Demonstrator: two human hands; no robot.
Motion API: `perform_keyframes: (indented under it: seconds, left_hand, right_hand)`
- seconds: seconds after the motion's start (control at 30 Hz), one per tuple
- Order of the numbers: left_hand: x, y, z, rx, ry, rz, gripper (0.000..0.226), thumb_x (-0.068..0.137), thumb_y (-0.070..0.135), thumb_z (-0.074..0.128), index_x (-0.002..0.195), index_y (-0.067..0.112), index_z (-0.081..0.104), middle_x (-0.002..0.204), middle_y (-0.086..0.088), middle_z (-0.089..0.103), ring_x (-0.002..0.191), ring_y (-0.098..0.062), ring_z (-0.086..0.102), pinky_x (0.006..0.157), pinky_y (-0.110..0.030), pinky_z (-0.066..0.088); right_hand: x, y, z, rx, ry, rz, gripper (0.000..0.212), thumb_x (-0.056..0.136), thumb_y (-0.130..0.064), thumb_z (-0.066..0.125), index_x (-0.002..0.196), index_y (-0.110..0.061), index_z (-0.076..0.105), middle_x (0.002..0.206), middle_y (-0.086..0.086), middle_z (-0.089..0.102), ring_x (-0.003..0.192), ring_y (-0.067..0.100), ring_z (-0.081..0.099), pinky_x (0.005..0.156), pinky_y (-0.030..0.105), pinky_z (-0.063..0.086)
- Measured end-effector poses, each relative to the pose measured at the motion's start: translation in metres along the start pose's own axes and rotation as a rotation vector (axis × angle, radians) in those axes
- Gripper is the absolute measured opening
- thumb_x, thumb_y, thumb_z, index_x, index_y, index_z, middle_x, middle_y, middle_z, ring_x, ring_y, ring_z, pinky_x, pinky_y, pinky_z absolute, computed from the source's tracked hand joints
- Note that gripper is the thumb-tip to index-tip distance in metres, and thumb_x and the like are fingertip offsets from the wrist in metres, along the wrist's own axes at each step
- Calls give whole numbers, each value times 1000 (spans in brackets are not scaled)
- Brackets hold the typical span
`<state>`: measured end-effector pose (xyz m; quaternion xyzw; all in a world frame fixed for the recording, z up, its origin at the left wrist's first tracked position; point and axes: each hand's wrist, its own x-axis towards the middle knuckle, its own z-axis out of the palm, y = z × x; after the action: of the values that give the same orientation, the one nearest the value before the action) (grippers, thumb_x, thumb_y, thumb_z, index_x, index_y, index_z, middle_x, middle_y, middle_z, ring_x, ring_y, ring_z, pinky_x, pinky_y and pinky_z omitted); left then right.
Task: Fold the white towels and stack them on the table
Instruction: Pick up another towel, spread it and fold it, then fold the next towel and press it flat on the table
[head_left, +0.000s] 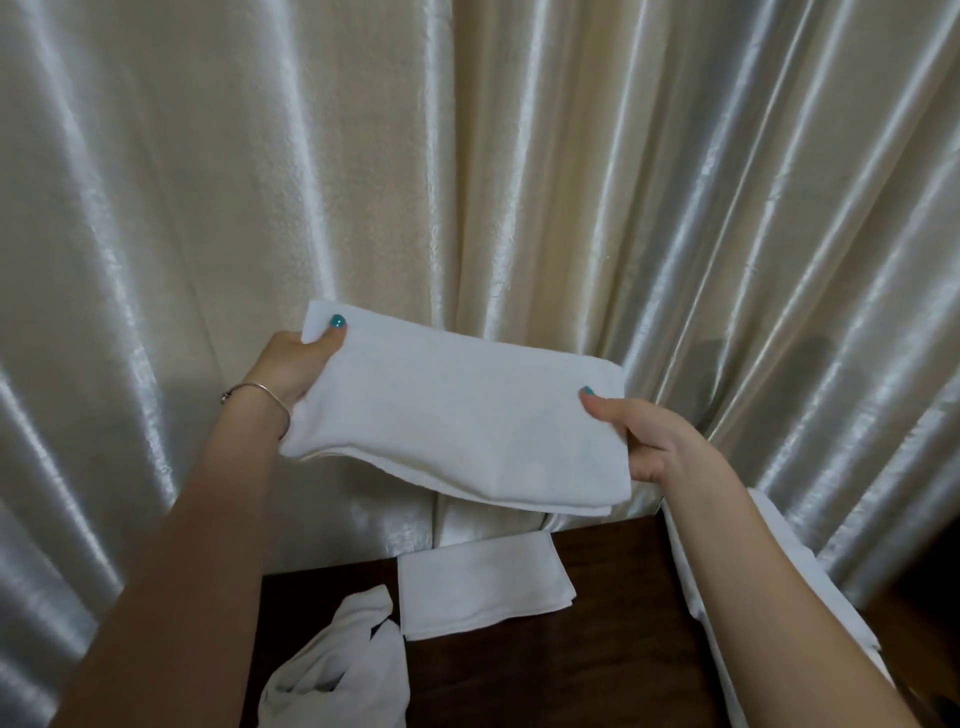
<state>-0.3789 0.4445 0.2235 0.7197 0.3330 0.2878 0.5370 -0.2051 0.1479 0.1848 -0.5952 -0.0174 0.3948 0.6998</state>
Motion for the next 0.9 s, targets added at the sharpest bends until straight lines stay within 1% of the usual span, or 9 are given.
perform_keyframes:
  seconds: [0.1, 0.17, 0.2, 0.27, 0.33, 0.43, 0.67, 0.8, 0.9]
  left_hand:
    - [6, -29, -3, -30, -195, -200, 46, 82, 40, 71, 97, -3, 65, 95, -15, 71, 78, -26, 69, 75, -36, 59]
    - [11, -57, 0, -74, -293, -252, 43, 88, 24, 65, 108, -14, 59, 115, -24, 65, 74, -24, 72, 68, -34, 62]
    - [13, -74, 6, -72, -285, -259, 33, 92, 18, 59, 107, -12, 58, 118, -26, 62, 73, -25, 71, 64, -33, 61]
    - [13, -110, 28, 35, -192, -246, 25, 98, 18, 51, 112, -2, 59, 121, -25, 61, 86, -31, 66, 74, -39, 57]
    - [9, -147, 55, 259, -92, -185, 32, 100, 22, 45, 123, 3, 56, 121, -20, 61, 101, -32, 59, 84, -35, 45]
    - [3, -205, 88, 346, 0, -187, 34, 102, 22, 39, 128, 2, 50, 128, -22, 57, 113, -37, 54, 89, -35, 39]
    - [18, -313, 151, 367, 11, -232, 31, 101, 27, 41, 116, 4, 53, 114, -23, 61, 105, -36, 58, 86, -34, 42]
    - [32, -367, 179, 420, -1, -288, 36, 101, 29, 41, 122, 2, 54, 125, -23, 58, 114, -36, 54, 84, -28, 35]
    - [37, -402, 189, 497, 0, -339, 39, 102, 30, 39, 126, 3, 51, 132, -22, 54, 119, -36, 50, 85, -26, 33]
  right_hand:
    - [25, 17, -1, -271, 220, -183, 33, 96, -31, 56, 121, -10, 56, 104, 5, 70, 83, 23, 69, 63, 32, 56]
    - [39, 26, -5, -492, 305, -334, 25, 101, -30, 45, 120, -16, 53, 104, 1, 62, 80, 16, 61, 57, 24, 45]
    - [49, 31, -10, -559, 326, -376, 28, 102, -28, 42, 125, -15, 52, 106, 2, 59, 84, 16, 56, 60, 24, 40]
    - [77, 45, -20, -687, 369, -397, 33, 102, -26, 40, 129, -12, 52, 108, 4, 56, 91, 18, 51, 72, 24, 36]
    - [110, 64, -30, -774, 394, -382, 30, 101, -28, 43, 123, -11, 55, 102, 3, 58, 88, 20, 53, 70, 23, 36]
    - [157, 95, -45, -756, 425, -315, 19, 96, -30, 54, 103, -12, 53, 82, -5, 53, 71, 11, 51, 49, 14, 34]
    - [249, 178, -106, -715, 415, -70, 33, 91, -33, 61, 116, -11, 59, 106, 10, 65, 95, 29, 62, 84, 40, 52]
    - [294, 213, -126, -752, 414, 21, 27, 92, -26, 57, 114, -11, 53, 110, 15, 62, 99, 31, 61, 87, 42, 51]
    - [319, 236, -132, -936, 388, -22, 35, 95, -24, 50, 126, -6, 50, 116, 16, 59, 112, 36, 57, 83, 34, 41]
